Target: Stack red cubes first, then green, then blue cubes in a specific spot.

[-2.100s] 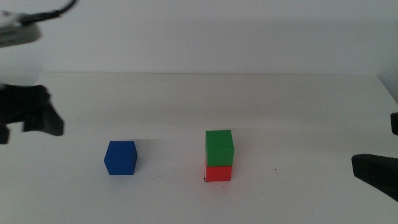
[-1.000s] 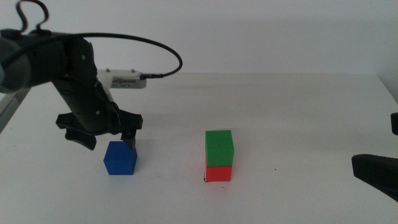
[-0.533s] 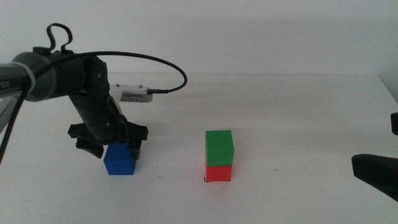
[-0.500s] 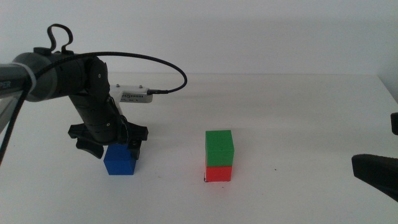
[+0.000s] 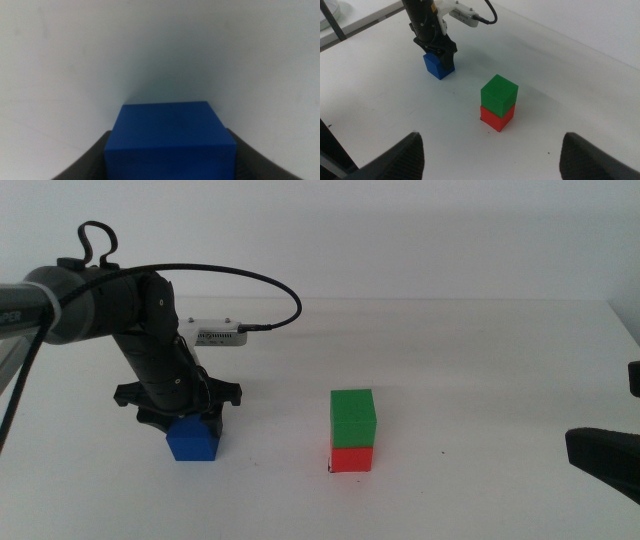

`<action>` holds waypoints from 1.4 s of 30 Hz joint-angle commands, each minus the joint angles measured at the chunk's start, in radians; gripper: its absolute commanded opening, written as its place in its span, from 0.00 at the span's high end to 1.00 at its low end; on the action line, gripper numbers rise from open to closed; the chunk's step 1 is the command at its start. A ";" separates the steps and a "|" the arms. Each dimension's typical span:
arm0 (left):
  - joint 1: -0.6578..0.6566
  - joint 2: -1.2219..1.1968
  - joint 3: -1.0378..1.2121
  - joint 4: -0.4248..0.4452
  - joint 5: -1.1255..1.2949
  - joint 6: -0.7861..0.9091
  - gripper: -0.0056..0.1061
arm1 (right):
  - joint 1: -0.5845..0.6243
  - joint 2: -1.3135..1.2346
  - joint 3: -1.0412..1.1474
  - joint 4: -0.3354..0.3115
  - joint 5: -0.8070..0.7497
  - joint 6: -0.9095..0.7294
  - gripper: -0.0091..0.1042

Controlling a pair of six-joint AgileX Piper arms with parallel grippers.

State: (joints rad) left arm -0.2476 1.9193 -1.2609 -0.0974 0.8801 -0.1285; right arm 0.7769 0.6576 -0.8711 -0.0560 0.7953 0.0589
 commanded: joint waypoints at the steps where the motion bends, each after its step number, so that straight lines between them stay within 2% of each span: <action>1: -0.002 -0.015 -0.007 -0.033 -0.003 0.025 0.80 | 0.001 -0.004 0.006 -0.005 -0.011 -0.007 0.10; 5: -0.002 -0.077 -0.009 -0.114 -0.011 -0.008 0.91 | 0.001 -0.004 0.006 -0.005 -0.011 -0.007 0.10; 7: -0.025 -0.118 -0.009 -0.119 -0.011 -0.039 0.93 | 0.001 -0.004 0.006 -0.005 -0.011 -0.007 0.10; 9: -0.064 -0.163 -0.013 -0.054 -0.011 -0.123 0.93 | 0.001 -0.004 0.006 -0.005 -0.011 -0.007 0.10; 13: -0.178 -0.212 -0.088 0.130 0.118 -0.332 0.93 | 0.001 -0.004 0.006 -0.005 -0.011 -0.007 0.10; 17: -0.303 -0.198 -0.209 0.238 0.264 -0.443 0.93 | 0.001 -0.004 0.006 -0.005 -0.011 -0.007 0.10; 20: -0.374 -0.180 -0.279 0.283 0.308 -0.516 0.93 | 0.001 -0.004 0.006 -0.005 -0.011 -0.007 0.10; 28: -0.481 -0.148 -0.342 0.273 0.304 -0.636 0.93 | 0.001 -0.004 0.006 -0.005 -0.011 -0.007 0.10; 33: -0.501 -0.080 -0.446 0.227 0.341 -0.636 0.93 | 0.001 -0.004 0.006 -0.005 -0.011 -0.007 0.10; 38: -0.525 -0.001 -0.567 0.221 0.341 -0.633 0.93 | 0.001 -0.004 0.006 -0.005 -0.011 -0.007 0.10; 42: -0.532 0.021 -0.579 0.216 0.341 -0.658 0.93 | 0.001 -0.004 0.006 -0.005 -0.011 -0.007 0.10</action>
State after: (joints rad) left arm -0.7766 1.9354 -1.8265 0.1217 1.2189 -0.7646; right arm 0.7769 0.6576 -0.8711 -0.0560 0.7934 0.0589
